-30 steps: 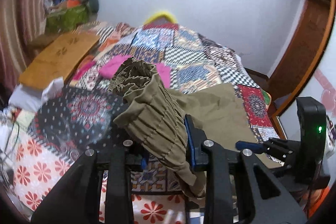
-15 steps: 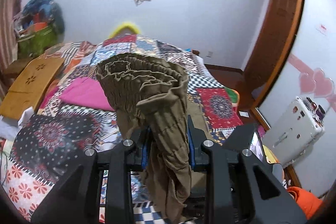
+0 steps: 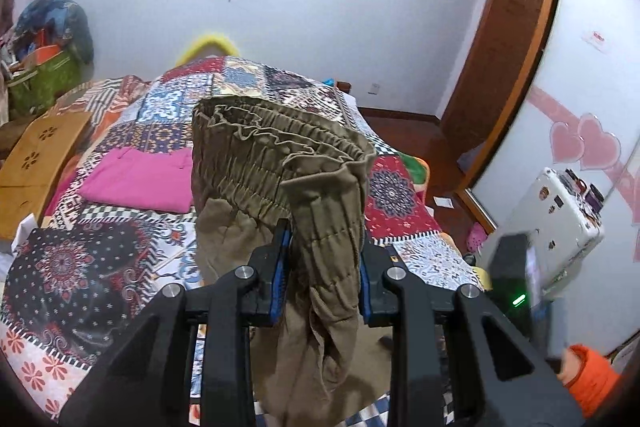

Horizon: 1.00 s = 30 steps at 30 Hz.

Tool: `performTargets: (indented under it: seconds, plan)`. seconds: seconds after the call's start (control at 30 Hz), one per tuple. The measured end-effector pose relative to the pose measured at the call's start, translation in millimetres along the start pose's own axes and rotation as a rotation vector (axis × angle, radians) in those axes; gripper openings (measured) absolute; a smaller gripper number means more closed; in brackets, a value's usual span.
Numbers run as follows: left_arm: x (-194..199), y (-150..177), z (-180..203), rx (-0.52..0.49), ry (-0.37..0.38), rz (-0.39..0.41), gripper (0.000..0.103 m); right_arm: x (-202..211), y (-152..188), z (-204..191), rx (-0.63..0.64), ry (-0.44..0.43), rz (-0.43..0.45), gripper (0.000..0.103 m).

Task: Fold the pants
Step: 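Close the left tool on the waistband and lift the pants up, then lower the held pants onto the quilt and open the left tool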

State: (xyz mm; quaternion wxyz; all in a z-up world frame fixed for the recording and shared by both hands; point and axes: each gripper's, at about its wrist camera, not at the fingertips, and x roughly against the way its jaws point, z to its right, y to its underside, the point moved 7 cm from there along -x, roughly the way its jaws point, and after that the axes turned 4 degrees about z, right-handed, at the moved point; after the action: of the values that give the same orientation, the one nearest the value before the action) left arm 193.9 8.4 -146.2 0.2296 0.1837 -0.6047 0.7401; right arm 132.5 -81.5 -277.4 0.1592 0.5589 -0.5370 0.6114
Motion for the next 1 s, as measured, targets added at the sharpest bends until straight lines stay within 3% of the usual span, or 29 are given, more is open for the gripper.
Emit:
performTargets:
  seconds: [0.17,0.33,0.43,0.73,0.83,1.0]
  plan:
    - [-15,5,22,-0.056,0.018,-0.040,0.028,0,2,4,-0.092,-0.077,0.016,0.066]
    - [-32,11,41,-0.108,0.032,-0.077,0.028,26,2,17,-0.069,-0.012,0.076,0.066]
    - [-43,18,51,-0.128,0.041,-0.107,0.028,42,7,33,-0.124,-0.012,0.106,0.066]
    - [-92,68,83,-0.210,0.090,-0.343,0.030,71,27,72,-0.212,0.056,0.161,0.066]
    - [-99,85,90,-0.242,0.100,-0.401,0.038,77,26,79,-0.225,0.074,0.177,0.066]
    - [-91,94,94,-0.213,0.158,-0.438,0.067,79,19,82,-0.213,0.094,0.202,0.066]
